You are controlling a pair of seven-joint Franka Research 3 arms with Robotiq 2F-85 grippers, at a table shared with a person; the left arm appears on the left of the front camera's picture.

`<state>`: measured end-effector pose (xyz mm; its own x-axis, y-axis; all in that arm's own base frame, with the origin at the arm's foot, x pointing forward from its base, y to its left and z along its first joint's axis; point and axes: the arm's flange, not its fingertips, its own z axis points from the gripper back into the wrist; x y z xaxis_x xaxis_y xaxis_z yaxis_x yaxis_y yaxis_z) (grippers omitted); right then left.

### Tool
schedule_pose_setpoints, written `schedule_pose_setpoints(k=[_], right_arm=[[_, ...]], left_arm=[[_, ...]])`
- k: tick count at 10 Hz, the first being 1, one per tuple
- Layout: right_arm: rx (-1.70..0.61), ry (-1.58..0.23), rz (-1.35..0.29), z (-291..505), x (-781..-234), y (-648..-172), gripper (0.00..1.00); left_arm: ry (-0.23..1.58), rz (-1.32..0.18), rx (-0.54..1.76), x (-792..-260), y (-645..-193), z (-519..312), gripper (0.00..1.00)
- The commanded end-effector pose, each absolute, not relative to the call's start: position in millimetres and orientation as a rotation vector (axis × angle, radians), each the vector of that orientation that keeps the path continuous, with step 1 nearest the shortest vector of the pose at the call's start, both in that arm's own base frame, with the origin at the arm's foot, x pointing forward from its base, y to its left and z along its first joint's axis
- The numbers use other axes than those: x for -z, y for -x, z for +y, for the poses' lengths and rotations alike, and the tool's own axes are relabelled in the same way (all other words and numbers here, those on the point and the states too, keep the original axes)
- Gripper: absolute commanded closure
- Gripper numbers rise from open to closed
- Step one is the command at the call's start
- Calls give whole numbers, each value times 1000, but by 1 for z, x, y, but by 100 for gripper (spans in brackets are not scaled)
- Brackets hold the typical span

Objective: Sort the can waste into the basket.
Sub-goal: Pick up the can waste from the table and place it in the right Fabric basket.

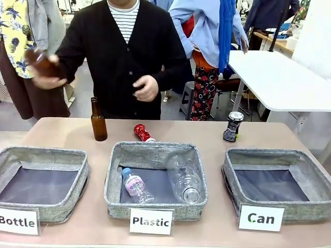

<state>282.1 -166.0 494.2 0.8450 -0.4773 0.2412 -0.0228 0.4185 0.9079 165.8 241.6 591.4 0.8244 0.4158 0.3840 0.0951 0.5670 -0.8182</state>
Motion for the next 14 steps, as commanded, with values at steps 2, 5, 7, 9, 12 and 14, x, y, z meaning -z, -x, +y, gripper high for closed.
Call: schedule_pose_setpoints(k=[2,5,7,9,12,14], right_arm=[[279,-1129,-547,-166,-496,-285,0],[279,-1129,-547,-166,-496,-285,0],[279,-1129,-547,-166,-496,-285,0],[279,-1129,-547,-166,-496,-285,0],[279,-1129,-547,-166,-496,-285,0],[279,-1129,-547,-166,-496,-285,0]], left_arm=[[1108,-709,-277,-563,-159,254,0],[1113,-715,-292,-557,-158,256,0],[1105,-690,-261,-564,-172,250,0],[1083,-663,-236,-572,-185,239,0],[1023,-627,-167,-590,-210,208,0],[953,-592,-163,-604,-225,187,0]])
